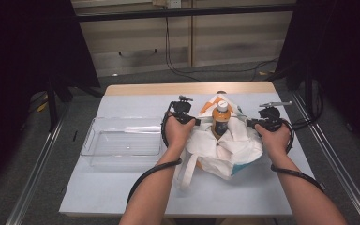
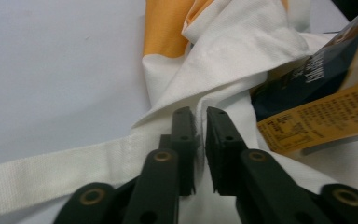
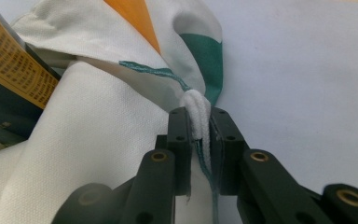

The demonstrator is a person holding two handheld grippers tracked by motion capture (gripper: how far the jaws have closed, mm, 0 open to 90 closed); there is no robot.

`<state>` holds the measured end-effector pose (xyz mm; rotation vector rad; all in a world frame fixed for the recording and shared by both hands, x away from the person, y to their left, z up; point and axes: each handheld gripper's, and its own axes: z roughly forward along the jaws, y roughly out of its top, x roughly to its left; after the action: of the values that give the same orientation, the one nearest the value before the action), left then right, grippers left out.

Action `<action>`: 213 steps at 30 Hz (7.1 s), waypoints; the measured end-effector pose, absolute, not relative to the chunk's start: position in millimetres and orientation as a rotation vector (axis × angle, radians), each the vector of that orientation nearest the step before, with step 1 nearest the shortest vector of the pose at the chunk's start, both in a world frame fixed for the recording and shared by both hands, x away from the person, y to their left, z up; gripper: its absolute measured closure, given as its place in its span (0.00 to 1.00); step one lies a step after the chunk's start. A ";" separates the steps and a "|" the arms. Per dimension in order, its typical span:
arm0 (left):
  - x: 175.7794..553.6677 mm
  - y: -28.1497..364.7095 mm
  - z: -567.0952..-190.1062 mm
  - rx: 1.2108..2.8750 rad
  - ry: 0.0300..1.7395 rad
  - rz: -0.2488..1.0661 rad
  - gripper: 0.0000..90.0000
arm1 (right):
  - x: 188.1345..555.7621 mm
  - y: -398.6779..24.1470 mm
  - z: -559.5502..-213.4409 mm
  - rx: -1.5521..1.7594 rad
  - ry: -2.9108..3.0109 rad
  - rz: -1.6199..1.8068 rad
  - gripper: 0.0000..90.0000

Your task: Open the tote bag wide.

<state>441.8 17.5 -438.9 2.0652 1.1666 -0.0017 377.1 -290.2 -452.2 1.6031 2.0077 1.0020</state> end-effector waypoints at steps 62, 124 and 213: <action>404.2 30.1 -432.9 2.117 1.066 -0.023 0.98 | 350.4 -299.7 -411.7 1.571 1.990 0.961 0.33; 403.5 38.3 -443.5 2.042 1.110 -0.061 0.94 | 337.7 -287.0 -461.2 1.458 2.178 1.048 1.00; 376.8 31.2 -453.7 2.123 0.992 -0.067 0.98 | 313.8 -275.6 -423.1 1.372 2.165 1.162 1.00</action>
<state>376.8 31.2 -453.7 2.1227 0.9922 -0.0666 313.8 -275.6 -423.1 1.3722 2.1654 1.1616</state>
